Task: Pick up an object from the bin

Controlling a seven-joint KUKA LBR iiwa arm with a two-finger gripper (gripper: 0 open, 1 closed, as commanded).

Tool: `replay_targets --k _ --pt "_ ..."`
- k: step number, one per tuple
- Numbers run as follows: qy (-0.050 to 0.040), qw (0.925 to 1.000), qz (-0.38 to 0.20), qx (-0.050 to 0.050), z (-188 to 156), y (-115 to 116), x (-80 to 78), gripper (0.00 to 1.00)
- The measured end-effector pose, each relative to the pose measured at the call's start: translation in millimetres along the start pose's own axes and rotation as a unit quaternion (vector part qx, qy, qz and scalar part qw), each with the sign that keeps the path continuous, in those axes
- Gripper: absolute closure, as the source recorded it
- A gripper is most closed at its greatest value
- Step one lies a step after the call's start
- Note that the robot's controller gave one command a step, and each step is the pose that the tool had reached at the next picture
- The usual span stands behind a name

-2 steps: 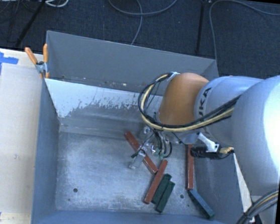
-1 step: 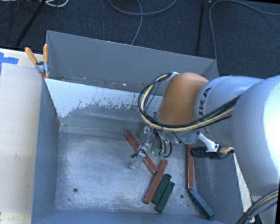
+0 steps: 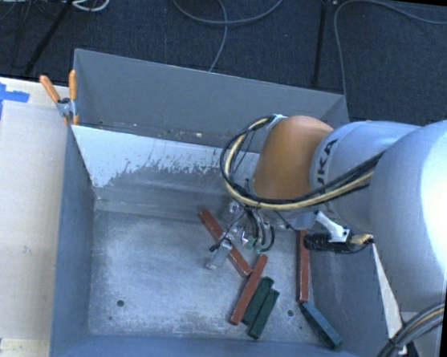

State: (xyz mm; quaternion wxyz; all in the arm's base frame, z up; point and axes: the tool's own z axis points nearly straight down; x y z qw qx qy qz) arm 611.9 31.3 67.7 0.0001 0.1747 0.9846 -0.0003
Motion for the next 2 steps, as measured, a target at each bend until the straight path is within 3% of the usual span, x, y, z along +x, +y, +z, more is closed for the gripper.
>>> replay_targets --k 1,2 --pt "-0.0005 1.0 0.0 0.0 -0.2 0.3 -0.3 1.0" --pt "-0.0031 1.0 -0.001 -0.002 -94.5 0.5 -1.9 1.0"
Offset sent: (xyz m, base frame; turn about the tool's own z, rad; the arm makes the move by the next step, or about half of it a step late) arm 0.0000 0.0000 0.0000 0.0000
